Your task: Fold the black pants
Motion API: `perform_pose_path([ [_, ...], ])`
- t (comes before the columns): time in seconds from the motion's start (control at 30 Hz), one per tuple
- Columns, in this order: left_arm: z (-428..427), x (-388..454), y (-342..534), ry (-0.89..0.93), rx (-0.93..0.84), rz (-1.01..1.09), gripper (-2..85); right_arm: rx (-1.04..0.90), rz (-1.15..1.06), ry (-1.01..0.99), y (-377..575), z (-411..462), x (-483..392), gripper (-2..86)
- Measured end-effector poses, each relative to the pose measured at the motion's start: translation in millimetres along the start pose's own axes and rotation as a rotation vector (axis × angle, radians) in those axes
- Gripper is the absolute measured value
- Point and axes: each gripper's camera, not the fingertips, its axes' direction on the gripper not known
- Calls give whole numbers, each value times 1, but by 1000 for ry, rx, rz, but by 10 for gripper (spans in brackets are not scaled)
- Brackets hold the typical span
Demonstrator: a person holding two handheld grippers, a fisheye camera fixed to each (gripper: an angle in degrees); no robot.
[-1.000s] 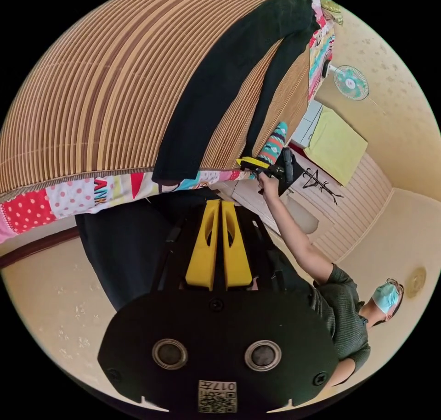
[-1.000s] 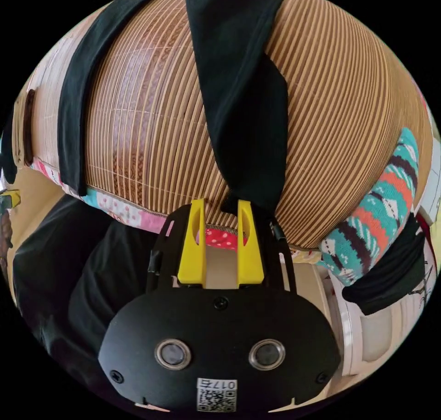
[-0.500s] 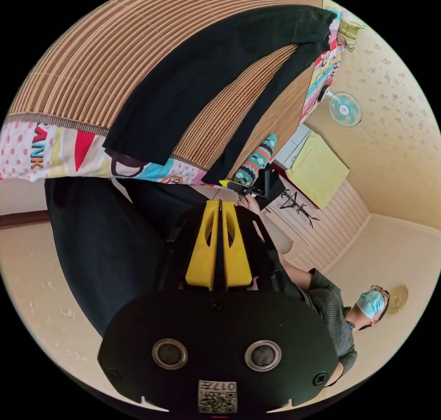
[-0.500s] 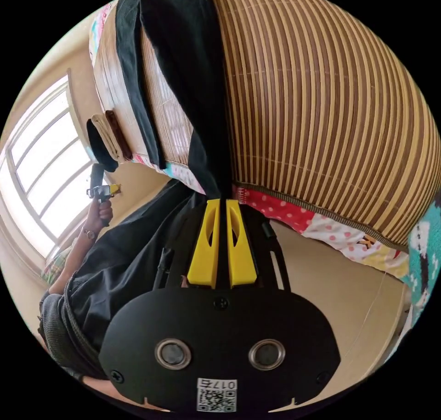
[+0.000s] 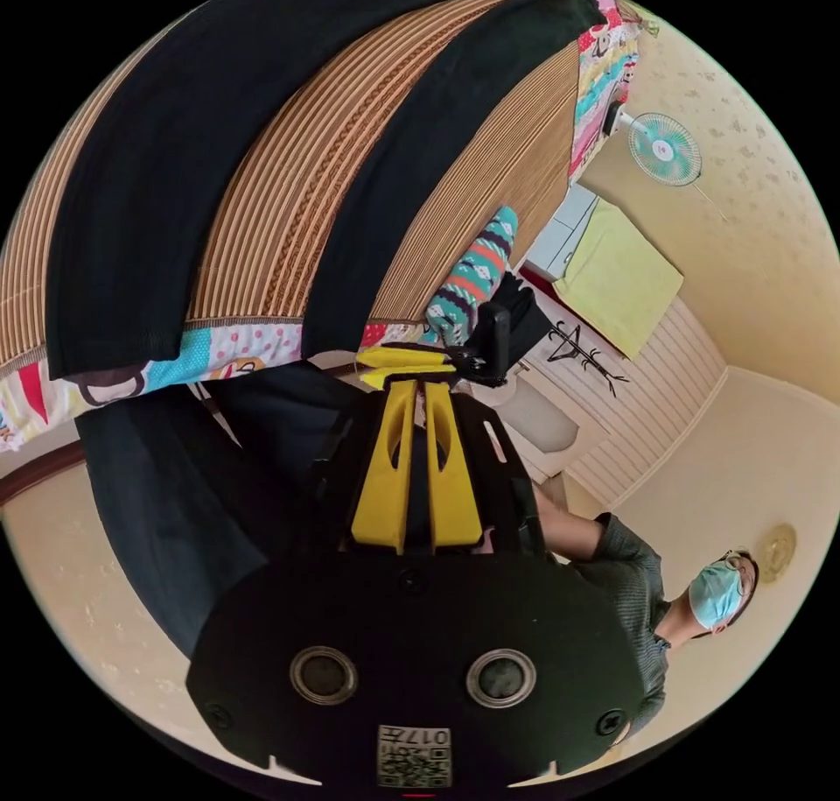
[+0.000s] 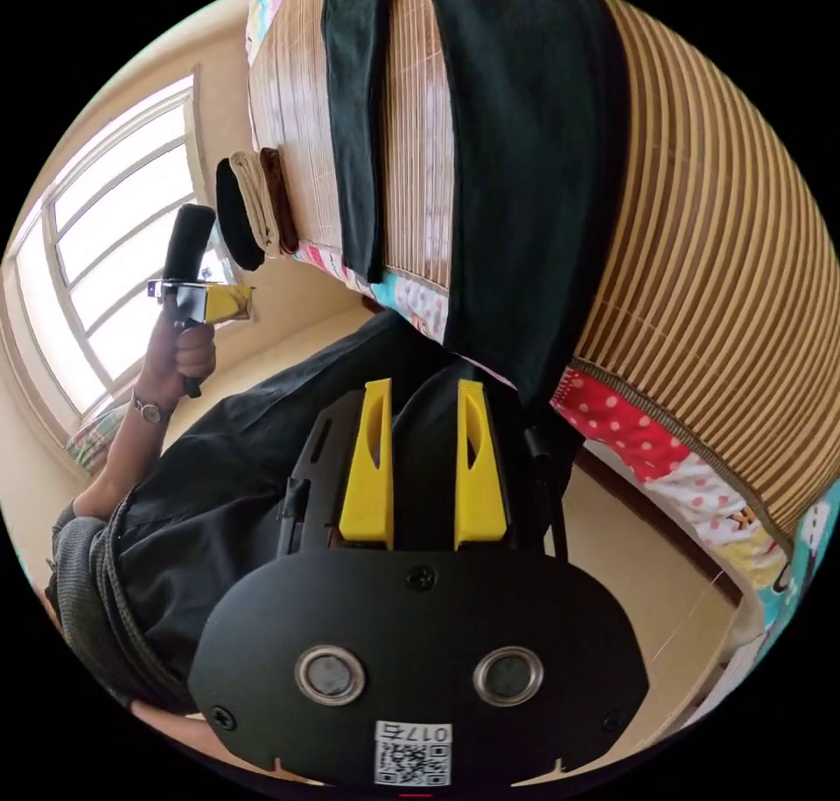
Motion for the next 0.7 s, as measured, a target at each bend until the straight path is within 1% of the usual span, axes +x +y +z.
perform_pose_path([
  [0.03,5,0,-1,-10,2,6,-1,55,53,42,3,-12,7,102],
  [0.07,9,-1,-1,-18,5,5,0,72,72,67,3,-17,11,101],
  [0.13,15,-5,-1,-18,16,-8,0,94,107,193,-3,-24,22,99],
  [0.27,29,-14,3,21,50,-67,-3,46,161,218,-14,-24,33,88],
  [0.4,43,-14,-6,21,24,-86,-7,16,94,155,-3,-41,39,50],
  [0.53,68,3,-30,-84,-29,-76,4,66,-40,-24,25,-67,35,24],
  [0.6,82,21,-41,-146,-43,-43,38,102,-59,-79,37,-78,27,21],
  [0.67,103,55,-55,-262,-51,35,91,131,-105,-127,46,-87,12,19],
  [0.7,110,63,-58,-294,-59,58,100,149,-148,-163,50,-93,-1,19],
])
